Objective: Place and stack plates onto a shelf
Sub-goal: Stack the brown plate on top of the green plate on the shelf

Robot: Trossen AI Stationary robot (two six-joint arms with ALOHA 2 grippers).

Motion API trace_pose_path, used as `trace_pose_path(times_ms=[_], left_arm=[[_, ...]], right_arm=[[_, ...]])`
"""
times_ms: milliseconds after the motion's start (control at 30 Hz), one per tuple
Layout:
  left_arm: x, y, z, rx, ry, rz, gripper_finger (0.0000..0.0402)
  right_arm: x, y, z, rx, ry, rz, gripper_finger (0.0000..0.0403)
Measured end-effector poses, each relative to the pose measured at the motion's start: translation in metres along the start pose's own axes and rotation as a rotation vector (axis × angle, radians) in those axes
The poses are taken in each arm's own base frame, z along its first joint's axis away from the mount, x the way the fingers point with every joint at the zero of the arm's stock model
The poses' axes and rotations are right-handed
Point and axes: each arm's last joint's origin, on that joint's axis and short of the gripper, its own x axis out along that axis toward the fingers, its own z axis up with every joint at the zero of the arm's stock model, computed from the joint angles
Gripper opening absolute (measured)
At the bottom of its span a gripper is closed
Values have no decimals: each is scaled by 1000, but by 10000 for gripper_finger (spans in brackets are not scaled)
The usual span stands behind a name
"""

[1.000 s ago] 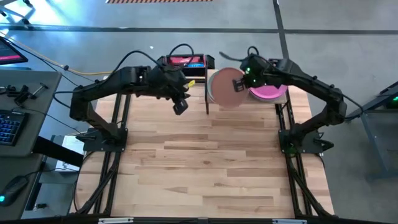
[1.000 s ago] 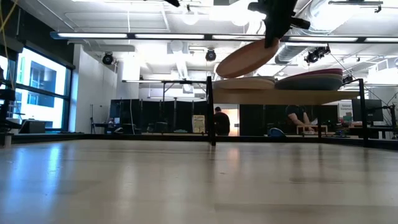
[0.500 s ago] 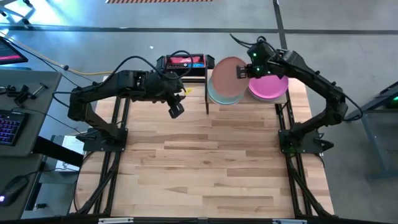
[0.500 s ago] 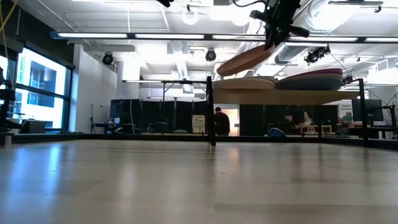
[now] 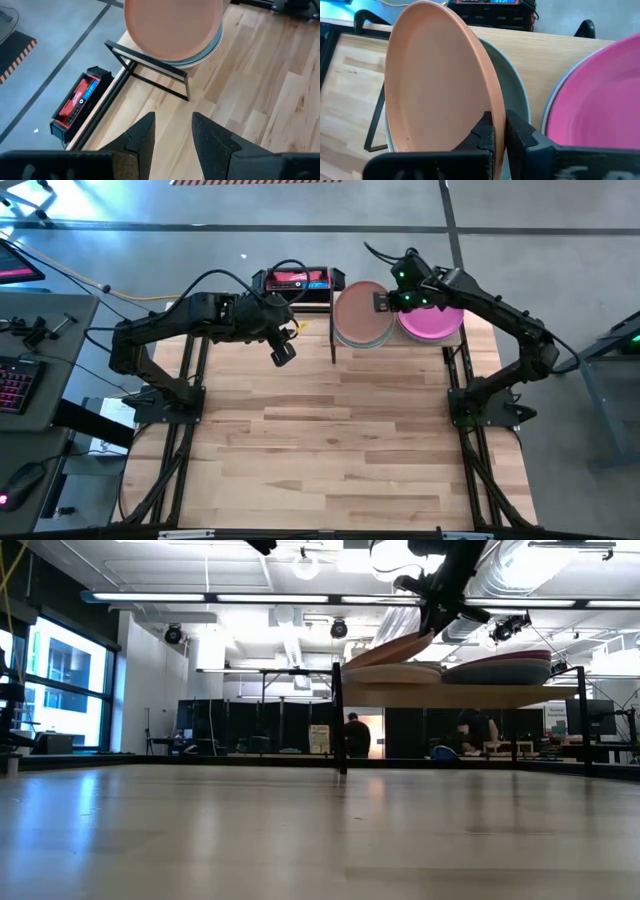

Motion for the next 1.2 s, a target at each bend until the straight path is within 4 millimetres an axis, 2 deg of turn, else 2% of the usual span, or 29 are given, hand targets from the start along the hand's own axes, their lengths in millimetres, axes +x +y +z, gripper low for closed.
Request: trace_pose_path(times_ms=[467,633,967,1200], left_arm=[[0,0,0,-14,0,-2,118],[0,0,0,-26,0,-2,118],[0,0,0,-26,1,-3,118],[0,0,0,-26,1,-4,118]], right_arm=[[4,0,-2,-12,29,-20,13],[4,0,-2,-20,27,-19,38],[5,0,-2,-34,18,-31,119],[5,-3,1,-49,15,-37,134]])
